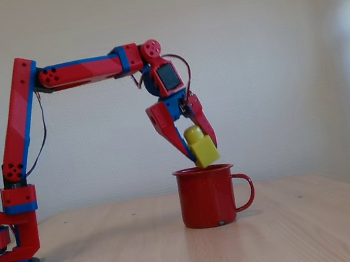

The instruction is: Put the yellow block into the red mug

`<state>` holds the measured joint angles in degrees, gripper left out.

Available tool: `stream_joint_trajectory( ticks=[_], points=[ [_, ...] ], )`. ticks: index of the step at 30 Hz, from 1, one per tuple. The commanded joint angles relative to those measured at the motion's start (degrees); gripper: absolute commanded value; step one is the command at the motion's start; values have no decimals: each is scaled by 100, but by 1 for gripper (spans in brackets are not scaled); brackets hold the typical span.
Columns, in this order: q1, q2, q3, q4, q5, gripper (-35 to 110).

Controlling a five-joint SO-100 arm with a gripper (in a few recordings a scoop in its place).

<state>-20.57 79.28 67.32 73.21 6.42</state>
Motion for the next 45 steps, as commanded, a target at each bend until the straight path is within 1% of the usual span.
stream_joint_trajectory(
  ticks=[1,13,21,26,36,39,40,43,44,45],
  points=[
    [18,114,-492,-44,9,0],
    [-53,-44,-448,-158,53,0],
    [-149,9,-325,-105,105,28],
    [-176,35,-325,-149,62,33],
    [-167,62,-448,-193,-70,38],
    [-167,70,-457,-193,-88,36],
    [-158,79,-457,-185,-88,34],
    [-149,114,-483,-132,-105,6],
    [-149,132,-483,-105,-105,0],
    [-141,149,-483,-88,-97,0]
  ],
)
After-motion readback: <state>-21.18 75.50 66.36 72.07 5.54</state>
